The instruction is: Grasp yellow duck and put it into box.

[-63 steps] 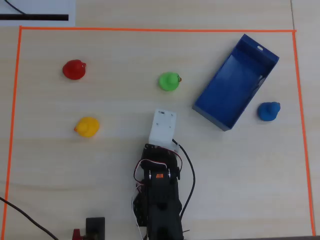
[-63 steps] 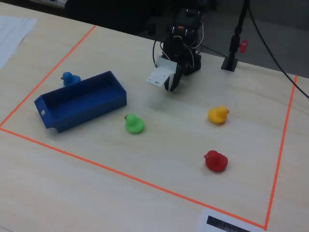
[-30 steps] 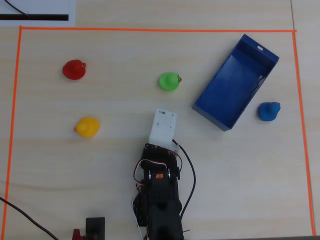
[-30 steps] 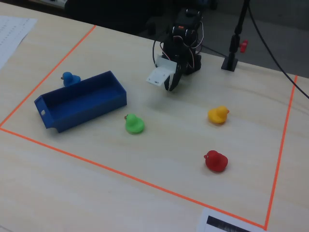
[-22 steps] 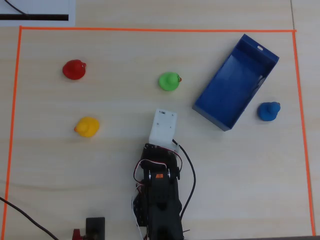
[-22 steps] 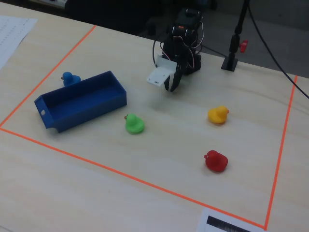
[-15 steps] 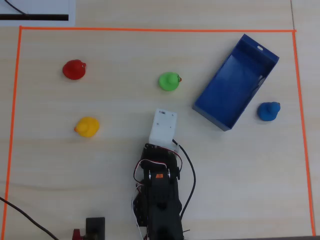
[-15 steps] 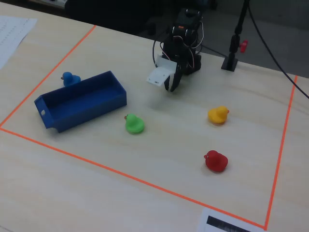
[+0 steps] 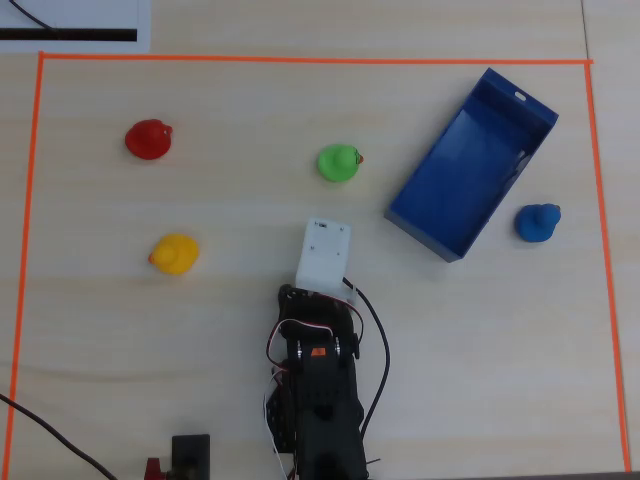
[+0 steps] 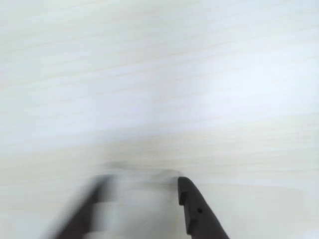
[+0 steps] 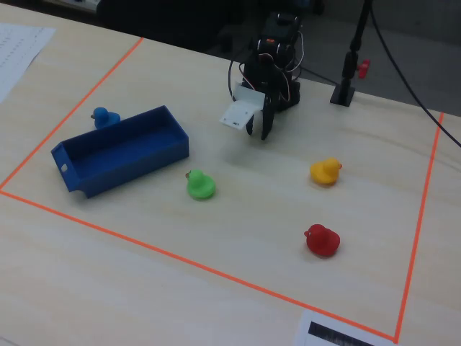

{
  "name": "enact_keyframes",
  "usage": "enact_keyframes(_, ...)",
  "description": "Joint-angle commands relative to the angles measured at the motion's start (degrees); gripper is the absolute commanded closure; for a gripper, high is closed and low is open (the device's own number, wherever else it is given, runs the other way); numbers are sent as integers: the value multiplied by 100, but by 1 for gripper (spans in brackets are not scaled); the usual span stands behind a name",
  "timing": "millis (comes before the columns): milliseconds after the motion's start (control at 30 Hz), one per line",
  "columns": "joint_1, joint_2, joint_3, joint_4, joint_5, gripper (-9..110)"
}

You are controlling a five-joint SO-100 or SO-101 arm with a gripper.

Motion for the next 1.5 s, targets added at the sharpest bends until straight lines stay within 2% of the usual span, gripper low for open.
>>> enact_keyframes(0, 114, -246, -167, 88, -308, 56)
enact_keyframes(67, 325, -756, -571, -114, -431, 52)
enact_keyframes(200, 483, -2083, -1881, -492, -281, 53)
enact_keyframes(367, 466, -3472, -3885, 466, -527, 50)
enact_keyframes(433, 466, -3841, -4403, 984, -967, 51)
enact_keyframes(600, 158, -4254, -5001, 1811, -1195, 52)
enact_keyframes(733, 9, -4377, -5186, 2048, -1125, 61)
enact_keyframes(833, 0, -4474, -5256, 2030, -1081, 50)
enact_keyframes(967, -264, -4562, -5203, 1854, -1055, 45)
enact_keyframes(1267, -2180, -5133, -4720, 668, 747, 42)
enact_keyframes(1467, -2707, -6091, -5019, -308, 1793, 42)
